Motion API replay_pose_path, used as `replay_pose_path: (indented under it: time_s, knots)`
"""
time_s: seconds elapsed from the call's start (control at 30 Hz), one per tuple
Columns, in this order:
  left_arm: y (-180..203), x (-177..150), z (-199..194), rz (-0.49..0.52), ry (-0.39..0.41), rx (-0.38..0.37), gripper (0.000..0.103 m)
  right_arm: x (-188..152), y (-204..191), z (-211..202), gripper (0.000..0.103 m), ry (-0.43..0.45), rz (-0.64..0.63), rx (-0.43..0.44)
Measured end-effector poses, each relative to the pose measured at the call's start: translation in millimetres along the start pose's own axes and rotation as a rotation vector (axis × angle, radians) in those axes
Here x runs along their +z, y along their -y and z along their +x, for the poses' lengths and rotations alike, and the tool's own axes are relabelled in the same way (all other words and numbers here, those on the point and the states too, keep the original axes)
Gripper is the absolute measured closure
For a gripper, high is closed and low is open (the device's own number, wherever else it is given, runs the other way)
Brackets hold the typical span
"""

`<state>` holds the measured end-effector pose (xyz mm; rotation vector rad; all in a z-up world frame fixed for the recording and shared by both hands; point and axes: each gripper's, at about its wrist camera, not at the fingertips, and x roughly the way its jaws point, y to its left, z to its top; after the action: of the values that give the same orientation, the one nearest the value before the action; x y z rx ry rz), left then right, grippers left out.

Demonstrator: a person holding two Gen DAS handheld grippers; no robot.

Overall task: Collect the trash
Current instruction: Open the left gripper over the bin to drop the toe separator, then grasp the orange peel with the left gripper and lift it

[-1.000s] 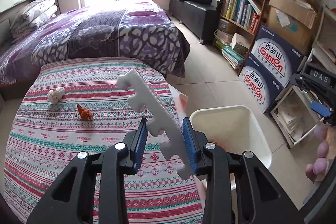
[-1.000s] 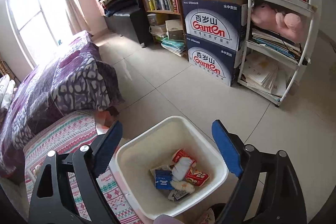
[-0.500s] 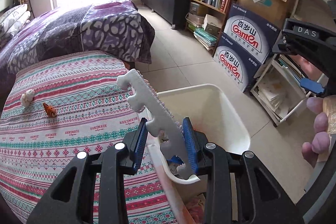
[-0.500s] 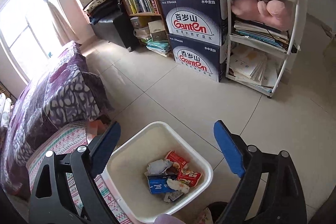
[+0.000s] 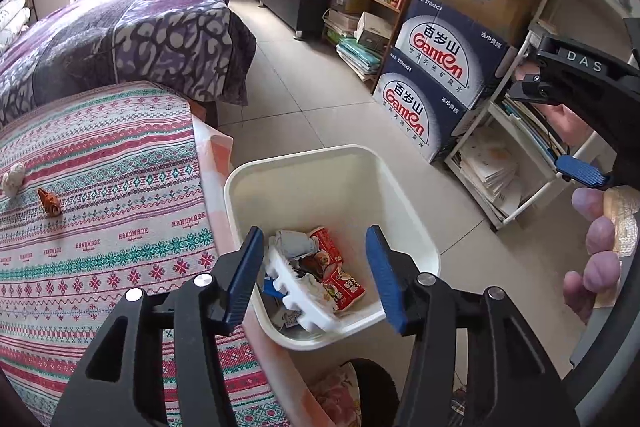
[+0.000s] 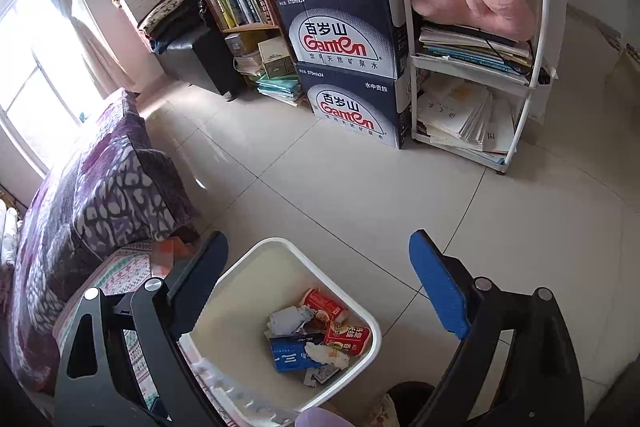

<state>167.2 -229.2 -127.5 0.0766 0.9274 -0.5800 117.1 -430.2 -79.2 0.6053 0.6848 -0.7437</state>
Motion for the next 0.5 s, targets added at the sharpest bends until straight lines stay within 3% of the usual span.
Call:
replay_pose_path:
  time_s: [0.3,0.5]
  knots:
    - [-26.8,3.3,-1.5,-0.047,0.006,0.069,0.042,-10.0,-17.4,3.6,0.01,-0.017,-0.057,-0.004]
    - [-71.5,5.0,8.7,-0.147,-0.03,0.192,0.034,-19.9,-34.3,8.7,0.009,-0.049,-0.116,-0.013]
